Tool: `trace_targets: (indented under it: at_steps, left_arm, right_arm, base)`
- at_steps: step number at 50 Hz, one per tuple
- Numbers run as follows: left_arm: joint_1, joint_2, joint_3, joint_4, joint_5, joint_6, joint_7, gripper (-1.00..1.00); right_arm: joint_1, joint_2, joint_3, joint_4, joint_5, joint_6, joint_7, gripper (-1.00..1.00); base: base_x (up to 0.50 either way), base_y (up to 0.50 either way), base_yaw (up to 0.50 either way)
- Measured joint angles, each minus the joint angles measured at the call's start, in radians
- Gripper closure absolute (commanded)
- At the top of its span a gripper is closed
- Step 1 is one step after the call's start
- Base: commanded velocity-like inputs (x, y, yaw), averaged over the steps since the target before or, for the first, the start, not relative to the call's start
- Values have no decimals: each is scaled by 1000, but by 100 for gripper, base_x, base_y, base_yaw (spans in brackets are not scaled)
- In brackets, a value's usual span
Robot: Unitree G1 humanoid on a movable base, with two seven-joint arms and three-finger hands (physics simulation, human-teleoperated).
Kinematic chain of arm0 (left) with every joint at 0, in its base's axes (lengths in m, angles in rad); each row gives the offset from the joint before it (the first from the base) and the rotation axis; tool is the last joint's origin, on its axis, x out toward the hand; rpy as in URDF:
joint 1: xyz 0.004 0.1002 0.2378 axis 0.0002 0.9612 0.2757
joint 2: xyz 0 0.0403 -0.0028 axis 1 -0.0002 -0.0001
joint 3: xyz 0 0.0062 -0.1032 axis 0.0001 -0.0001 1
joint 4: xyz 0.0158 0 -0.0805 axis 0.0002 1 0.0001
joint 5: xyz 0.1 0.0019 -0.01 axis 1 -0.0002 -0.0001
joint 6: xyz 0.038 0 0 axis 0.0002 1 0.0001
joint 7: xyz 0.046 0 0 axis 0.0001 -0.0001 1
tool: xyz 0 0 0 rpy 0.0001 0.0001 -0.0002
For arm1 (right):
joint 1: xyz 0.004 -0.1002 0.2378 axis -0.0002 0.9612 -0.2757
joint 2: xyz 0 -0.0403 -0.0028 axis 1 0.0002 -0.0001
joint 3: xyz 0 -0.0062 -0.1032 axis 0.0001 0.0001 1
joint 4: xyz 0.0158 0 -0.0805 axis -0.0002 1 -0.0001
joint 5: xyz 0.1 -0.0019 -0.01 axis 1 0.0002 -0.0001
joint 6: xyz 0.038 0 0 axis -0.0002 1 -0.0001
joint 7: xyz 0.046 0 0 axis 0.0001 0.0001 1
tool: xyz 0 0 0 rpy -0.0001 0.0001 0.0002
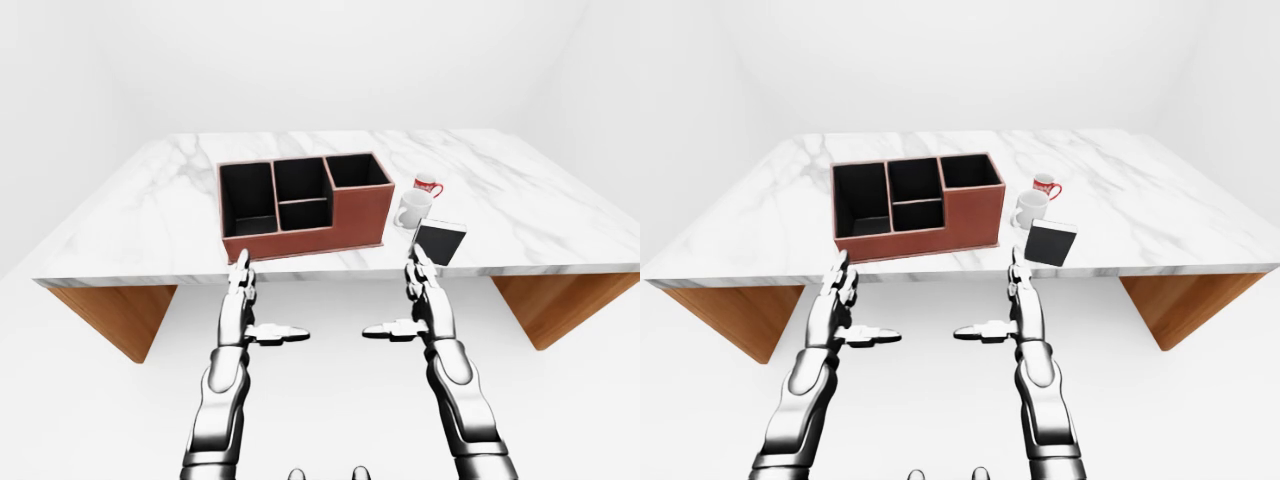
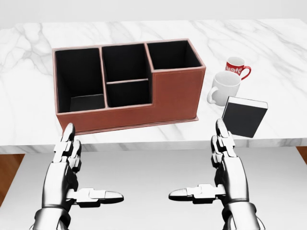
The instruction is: Pick up the book and place it in the right compartment of the caddy.
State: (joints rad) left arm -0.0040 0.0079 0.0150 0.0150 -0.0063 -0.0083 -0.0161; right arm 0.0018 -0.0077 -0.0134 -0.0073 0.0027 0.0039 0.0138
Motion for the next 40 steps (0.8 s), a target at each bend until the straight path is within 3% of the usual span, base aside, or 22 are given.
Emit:
trace_targets:
  at_steps: [15, 21, 23, 30, 40]
  left_arm:
    - [-3, 11, 20, 13, -7, -9, -18, -100]
    - [-2, 19, 39, -28, -16, 13, -20, -100]
    - [-4, 26, 56, -53, -26, 28, -20, -100]
    - [-18, 61, 146, -163, -90, 96, -16, -100]
    - [-36, 105, 292, -313, -211, 96, 40, -100]
  right_arm:
    - [11, -9, -16, -36, -1, 19, 21, -100]
    - [19, -15, -39, -114, 15, 62, 23, -100]
    - [23, -19, -56, -157, 26, 83, 22, -100]
    - [29, -39, -172, -372, 102, 83, 4, -100]
    - [21, -72, -344, -623, 236, 83, -39, -100]
  base:
    - [0, 0, 0]
    - [0, 0, 0]
    - [0, 0, 0]
    - [0, 0, 0]
    - [0, 0, 0]
